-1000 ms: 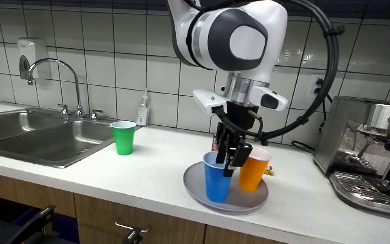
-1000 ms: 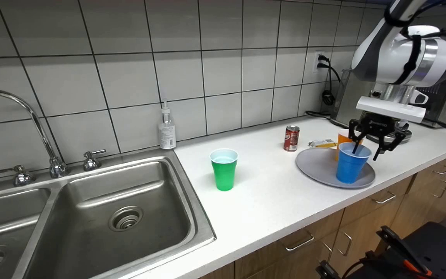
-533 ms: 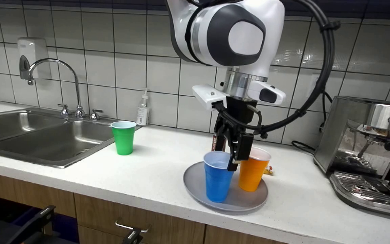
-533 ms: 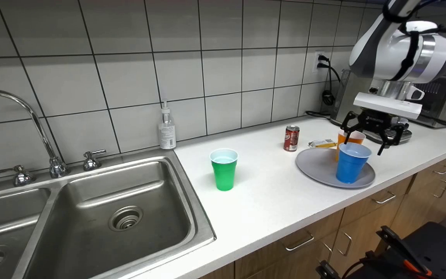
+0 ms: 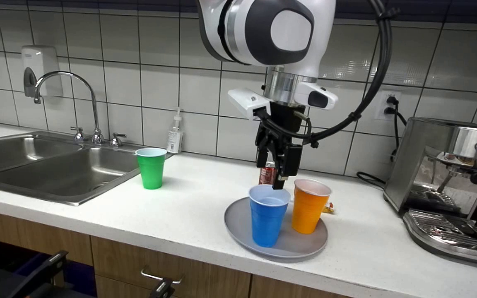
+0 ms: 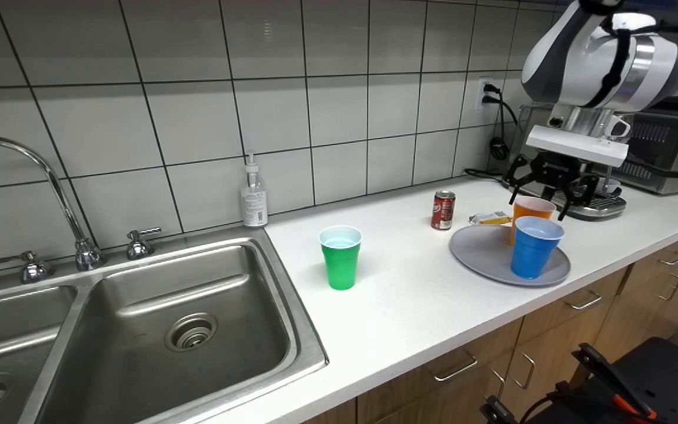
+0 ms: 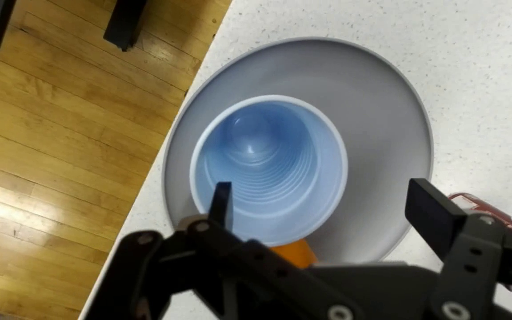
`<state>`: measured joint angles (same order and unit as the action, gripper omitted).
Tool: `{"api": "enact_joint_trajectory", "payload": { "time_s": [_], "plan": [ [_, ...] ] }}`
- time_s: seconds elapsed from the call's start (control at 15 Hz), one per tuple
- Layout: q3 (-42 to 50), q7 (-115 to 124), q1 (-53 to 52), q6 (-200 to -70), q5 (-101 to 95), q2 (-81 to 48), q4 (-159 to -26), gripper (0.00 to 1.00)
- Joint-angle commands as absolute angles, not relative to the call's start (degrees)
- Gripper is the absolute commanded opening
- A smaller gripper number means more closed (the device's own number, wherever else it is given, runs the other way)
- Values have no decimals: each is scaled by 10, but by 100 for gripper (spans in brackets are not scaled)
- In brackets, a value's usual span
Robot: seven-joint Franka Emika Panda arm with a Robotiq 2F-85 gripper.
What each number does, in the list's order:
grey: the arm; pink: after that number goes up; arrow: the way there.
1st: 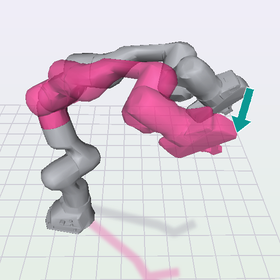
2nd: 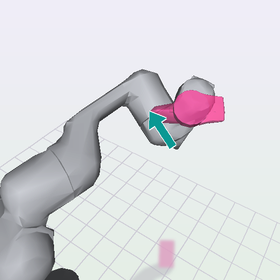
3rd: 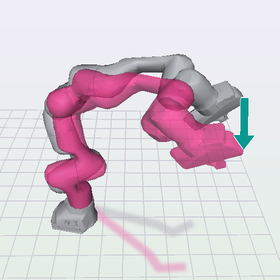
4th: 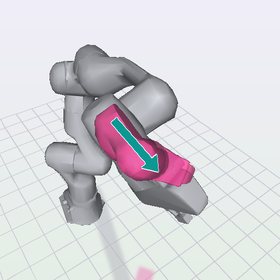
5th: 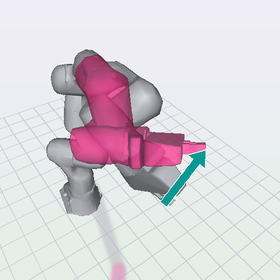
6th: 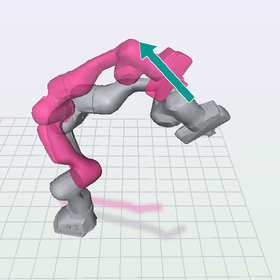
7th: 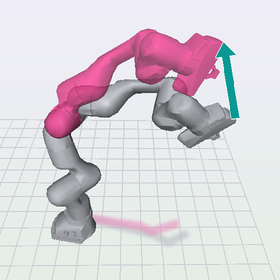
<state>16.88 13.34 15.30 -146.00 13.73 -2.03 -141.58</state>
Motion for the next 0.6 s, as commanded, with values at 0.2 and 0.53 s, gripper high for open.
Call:
{"api": "enact_joint_trajectory", "payload": {
  "time_s": [0.2,0.53],
  "plan": [
    [136,113,127,-1453,150,6,-1416,100],
    [111,89,102,-1458,158,6,-1415,100]
  ]
}}
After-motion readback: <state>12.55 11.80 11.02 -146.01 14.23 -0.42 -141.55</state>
